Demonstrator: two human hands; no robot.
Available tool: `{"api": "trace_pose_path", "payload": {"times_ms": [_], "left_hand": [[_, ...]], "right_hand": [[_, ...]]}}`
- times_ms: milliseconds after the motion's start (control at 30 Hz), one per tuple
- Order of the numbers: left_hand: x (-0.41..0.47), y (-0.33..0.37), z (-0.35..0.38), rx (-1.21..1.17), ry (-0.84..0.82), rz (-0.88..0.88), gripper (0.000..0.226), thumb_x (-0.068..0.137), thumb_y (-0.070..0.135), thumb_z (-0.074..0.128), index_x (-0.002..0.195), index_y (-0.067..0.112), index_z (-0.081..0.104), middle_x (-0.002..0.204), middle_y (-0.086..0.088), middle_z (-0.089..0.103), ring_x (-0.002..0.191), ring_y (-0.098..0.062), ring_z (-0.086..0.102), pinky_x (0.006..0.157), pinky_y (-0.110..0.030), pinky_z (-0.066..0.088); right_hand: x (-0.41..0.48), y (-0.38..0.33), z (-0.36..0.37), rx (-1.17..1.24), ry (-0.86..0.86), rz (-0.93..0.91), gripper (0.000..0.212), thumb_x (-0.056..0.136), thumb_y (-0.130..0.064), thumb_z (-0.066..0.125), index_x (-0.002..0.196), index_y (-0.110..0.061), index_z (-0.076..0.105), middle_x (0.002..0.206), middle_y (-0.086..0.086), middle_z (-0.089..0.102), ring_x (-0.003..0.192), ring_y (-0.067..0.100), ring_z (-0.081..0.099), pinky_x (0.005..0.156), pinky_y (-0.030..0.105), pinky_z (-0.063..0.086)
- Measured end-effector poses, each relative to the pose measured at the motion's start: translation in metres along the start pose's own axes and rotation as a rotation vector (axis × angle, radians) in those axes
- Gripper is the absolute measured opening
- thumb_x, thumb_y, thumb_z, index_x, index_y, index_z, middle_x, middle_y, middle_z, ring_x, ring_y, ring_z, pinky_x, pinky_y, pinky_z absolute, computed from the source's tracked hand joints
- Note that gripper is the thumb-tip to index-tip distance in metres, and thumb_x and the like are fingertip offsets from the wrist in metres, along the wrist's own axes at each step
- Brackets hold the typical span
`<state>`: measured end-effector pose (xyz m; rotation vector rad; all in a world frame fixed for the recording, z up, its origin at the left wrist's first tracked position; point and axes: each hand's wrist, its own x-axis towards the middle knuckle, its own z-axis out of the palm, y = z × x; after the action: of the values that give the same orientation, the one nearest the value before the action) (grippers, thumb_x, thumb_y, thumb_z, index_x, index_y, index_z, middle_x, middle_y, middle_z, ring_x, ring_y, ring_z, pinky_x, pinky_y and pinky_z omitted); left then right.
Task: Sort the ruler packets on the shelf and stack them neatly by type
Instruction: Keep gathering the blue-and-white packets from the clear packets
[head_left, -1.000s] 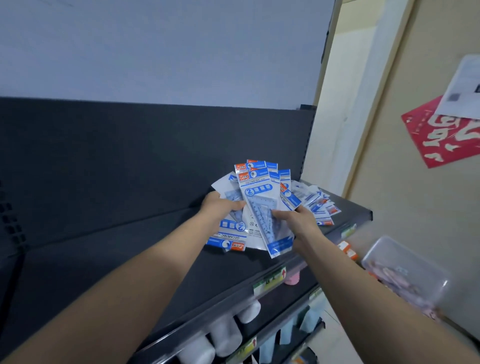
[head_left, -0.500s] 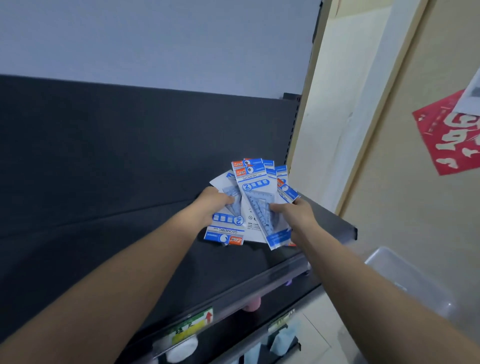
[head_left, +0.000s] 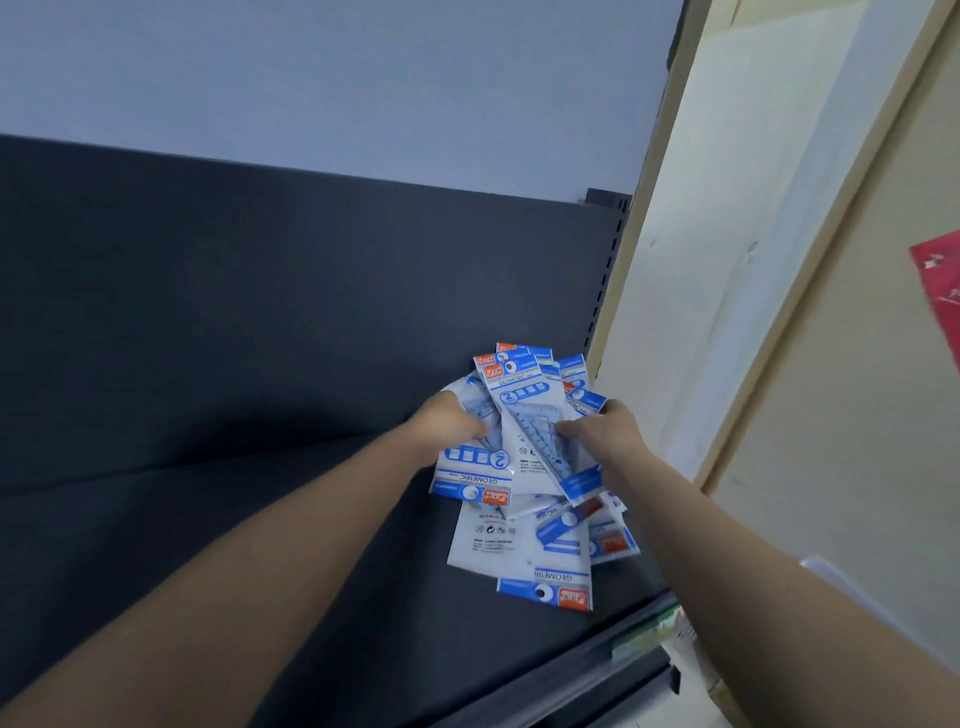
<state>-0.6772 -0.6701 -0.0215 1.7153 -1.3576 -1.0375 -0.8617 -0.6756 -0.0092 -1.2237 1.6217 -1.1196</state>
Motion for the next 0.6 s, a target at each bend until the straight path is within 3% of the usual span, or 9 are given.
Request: {"api": "trace_pose_path", "payload": {"times_ms": [167, 233, 333, 500, 600], "left_hand": [[0.015, -0.004, 0.003, 0.509, 0.011, -0.005, 0.035, 0.083, 0.043, 0.067, 0.096, 0.011, 0.06, 0.104, -0.011, 0.067, 0.093, -0.028, 0.067, 0.069, -0.031, 0.052], [0.016, -0.007, 0.005, 0.647, 0.047, 0.014, 0.043, 0.083, 0.048, 0.063, 0.106, 0.011, 0.061, 0.111, -0.01, 0.066, 0.1, -0.027, 0.065, 0.072, -0.029, 0.048], [0.018, -0.011, 0.009, 0.709, 0.053, 0.064, 0.038, 0.091, 0.042, 0.052, 0.11, 0.011, 0.064, 0.119, -0.01, 0.064, 0.106, -0.027, 0.06, 0.076, -0.029, 0.044], [0.014, -0.01, 0.013, 0.708, 0.047, 0.041, 0.034, 0.093, 0.038, 0.05, 0.097, 0.008, 0.066, 0.11, -0.014, 0.065, 0.099, -0.028, 0.06, 0.072, -0.03, 0.041], [0.003, -0.006, 0.007, 0.711, 0.099, 0.012, 0.029, 0.089, 0.038, 0.058, 0.088, 0.009, 0.062, 0.106, -0.011, 0.065, 0.098, -0.027, 0.061, 0.071, -0.03, 0.043]], "right_hand": [[0.03, 0.01, 0.004, -0.219, -0.032, 0.003, 0.044, 0.079, -0.007, 0.07, 0.116, -0.008, 0.046, 0.098, 0.009, 0.055, 0.079, 0.022, 0.057, 0.063, 0.028, 0.049], [0.035, 0.012, 0.008, -0.367, -0.049, -0.033, 0.048, 0.078, -0.015, 0.067, 0.122, -0.01, 0.048, 0.106, 0.009, 0.057, 0.096, 0.028, 0.061, 0.083, 0.036, 0.053], [0.038, 0.01, 0.011, -0.595, -0.1, -0.139, 0.051, 0.083, -0.022, 0.057, 0.133, -0.02, 0.048, 0.126, 0.012, 0.055, 0.115, 0.033, 0.055, 0.098, 0.042, 0.047], [0.038, 0.013, 0.008, -0.824, -0.237, -0.201, 0.027, 0.087, -0.028, 0.041, 0.102, -0.025, 0.064, 0.123, 0.005, 0.064, 0.115, 0.029, 0.056, 0.102, 0.042, 0.042], [0.033, 0.006, -0.004, -0.902, -0.199, -0.264, 0.033, 0.091, -0.041, 0.048, 0.116, -0.025, 0.062, 0.127, 0.008, 0.059, 0.119, 0.03, 0.053, 0.102, 0.039, 0.041]]}}
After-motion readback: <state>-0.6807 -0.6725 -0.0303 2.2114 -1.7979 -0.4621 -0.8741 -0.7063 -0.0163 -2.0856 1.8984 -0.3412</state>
